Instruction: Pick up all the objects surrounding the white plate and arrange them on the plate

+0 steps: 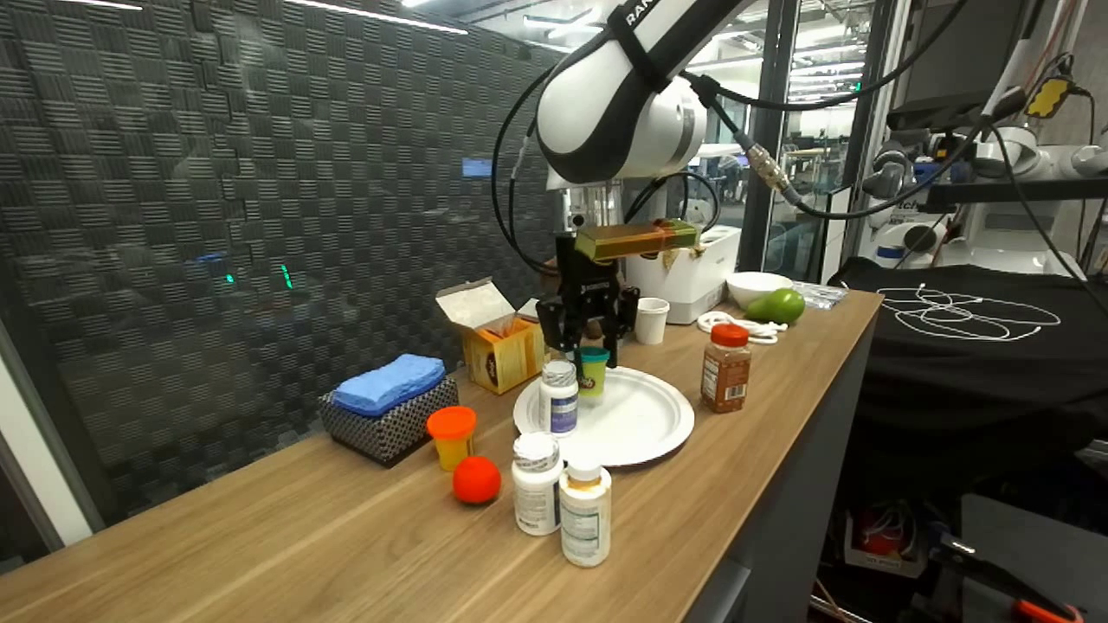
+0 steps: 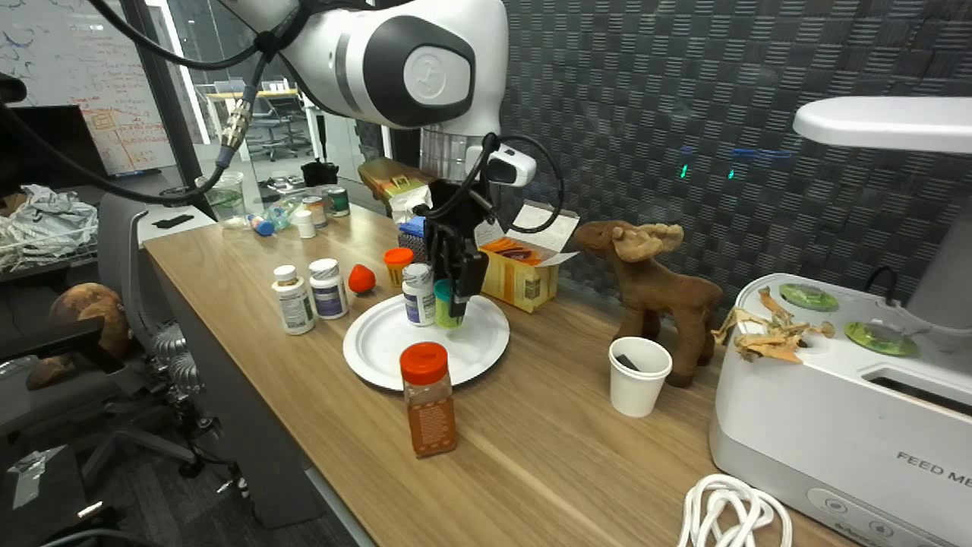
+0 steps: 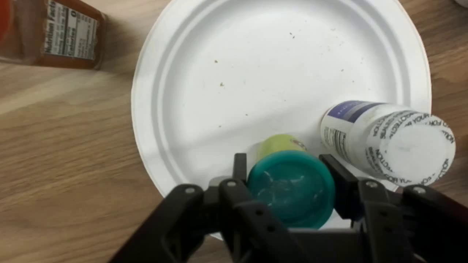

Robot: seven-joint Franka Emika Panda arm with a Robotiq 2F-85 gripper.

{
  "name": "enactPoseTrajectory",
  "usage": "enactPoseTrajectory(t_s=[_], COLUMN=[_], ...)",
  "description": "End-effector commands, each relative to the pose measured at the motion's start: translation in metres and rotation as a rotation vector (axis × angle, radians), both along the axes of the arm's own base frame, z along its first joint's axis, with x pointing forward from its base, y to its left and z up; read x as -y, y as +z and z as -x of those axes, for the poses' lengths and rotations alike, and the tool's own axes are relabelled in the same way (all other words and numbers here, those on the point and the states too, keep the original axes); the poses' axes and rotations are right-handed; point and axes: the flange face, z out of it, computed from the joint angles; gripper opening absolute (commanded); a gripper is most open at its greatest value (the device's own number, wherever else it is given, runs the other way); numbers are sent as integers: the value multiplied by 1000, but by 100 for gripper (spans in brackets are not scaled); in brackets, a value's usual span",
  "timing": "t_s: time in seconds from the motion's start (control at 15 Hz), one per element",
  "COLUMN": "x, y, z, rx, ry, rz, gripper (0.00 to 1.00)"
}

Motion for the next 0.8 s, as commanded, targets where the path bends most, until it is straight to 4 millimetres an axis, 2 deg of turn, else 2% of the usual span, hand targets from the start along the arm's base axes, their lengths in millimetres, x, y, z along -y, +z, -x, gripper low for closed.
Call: enactPoseTrajectory(t_s=[0.0,0.4,0.73], x=[6,12,2], y=[5,4,-1], z=[-11,-17,-23], rx=[62,68,60], ry=[-66,-181,-237], rz=[28,37,37], gripper=[27,27,27])
